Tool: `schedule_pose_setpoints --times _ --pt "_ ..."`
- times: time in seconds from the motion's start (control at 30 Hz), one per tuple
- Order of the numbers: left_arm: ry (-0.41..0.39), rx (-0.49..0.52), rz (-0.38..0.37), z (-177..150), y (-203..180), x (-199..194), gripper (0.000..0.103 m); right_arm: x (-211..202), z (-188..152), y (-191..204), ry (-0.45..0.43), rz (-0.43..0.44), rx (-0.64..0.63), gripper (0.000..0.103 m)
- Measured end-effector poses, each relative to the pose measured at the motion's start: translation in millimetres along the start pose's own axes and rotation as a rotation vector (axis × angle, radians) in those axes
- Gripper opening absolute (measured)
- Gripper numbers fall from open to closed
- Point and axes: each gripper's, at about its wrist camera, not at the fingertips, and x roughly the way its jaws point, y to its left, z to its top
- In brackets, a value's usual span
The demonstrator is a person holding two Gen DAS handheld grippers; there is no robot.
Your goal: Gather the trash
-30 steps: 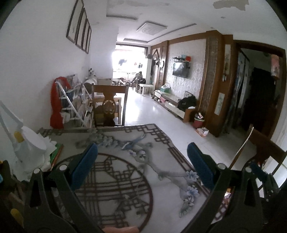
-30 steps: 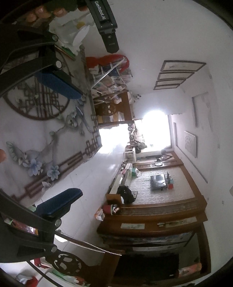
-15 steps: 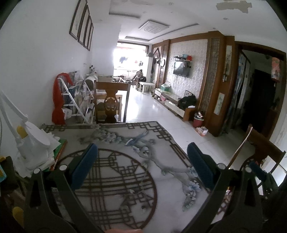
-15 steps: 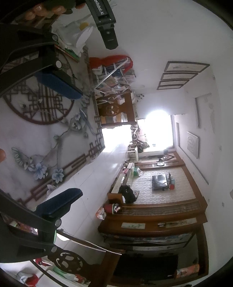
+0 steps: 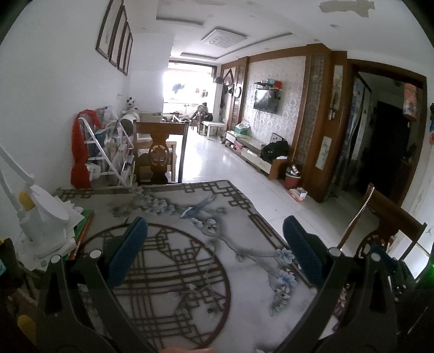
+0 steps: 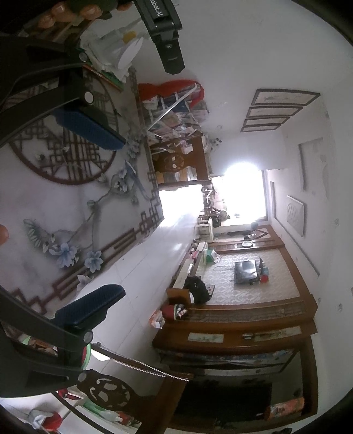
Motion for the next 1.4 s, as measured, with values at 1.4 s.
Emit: schedule_pose_setpoints --times 1.4 --pt "0.065 -0.026 0.052 -29.6 14.6 37.3 0.098 53.5 -22.0 -13.2 0.148 0.018 -0.037 0.096"
